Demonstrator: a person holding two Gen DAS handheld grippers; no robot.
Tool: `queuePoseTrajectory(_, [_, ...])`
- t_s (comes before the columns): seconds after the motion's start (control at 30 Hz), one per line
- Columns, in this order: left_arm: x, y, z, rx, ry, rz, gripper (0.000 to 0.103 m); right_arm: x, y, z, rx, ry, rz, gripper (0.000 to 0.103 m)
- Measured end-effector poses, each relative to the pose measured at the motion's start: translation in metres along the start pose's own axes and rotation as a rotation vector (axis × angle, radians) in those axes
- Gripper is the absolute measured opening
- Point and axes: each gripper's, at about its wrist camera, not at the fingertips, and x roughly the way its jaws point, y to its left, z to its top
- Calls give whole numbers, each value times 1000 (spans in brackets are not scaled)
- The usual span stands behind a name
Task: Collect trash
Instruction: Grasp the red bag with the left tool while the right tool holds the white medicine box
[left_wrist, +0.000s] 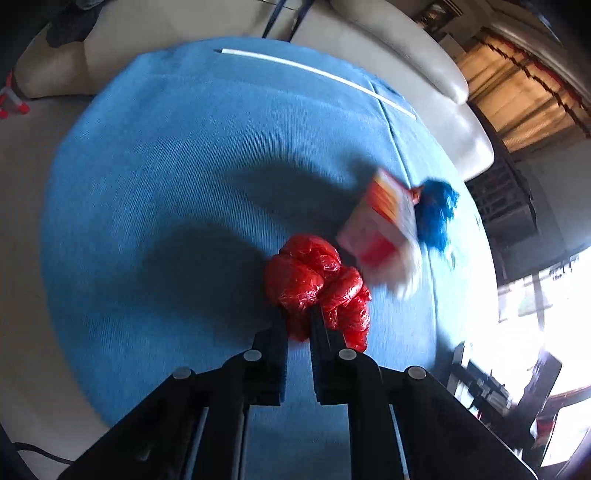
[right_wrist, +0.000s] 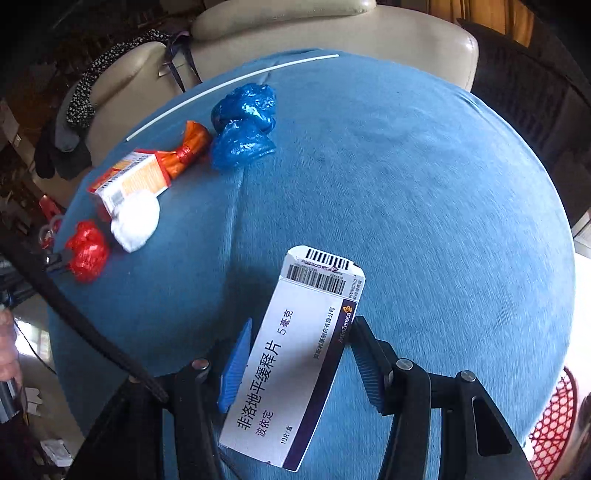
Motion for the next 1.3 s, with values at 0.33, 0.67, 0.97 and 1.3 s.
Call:
queuePoseTrajectory(0.33, [-23, -14, -21, 89, -10, 18, 29, -15, -20, -24, 80, -14, 36, 59])
queuePoseTrajectory(0.67, [-20, -51, -22, 134, -54, 97, 69, -30, -33, -31, 189, -46, 93, 67])
queuePoseTrajectory(0.97, [3, -52, -24, 3, -18, 128, 69, -32, -24, -39, 193, -40, 59, 67])
queuePoseTrajectory(1.3, [23, -43, -29, -34, 14, 157, 48, -22, -10, -45, 121, -37, -19, 67])
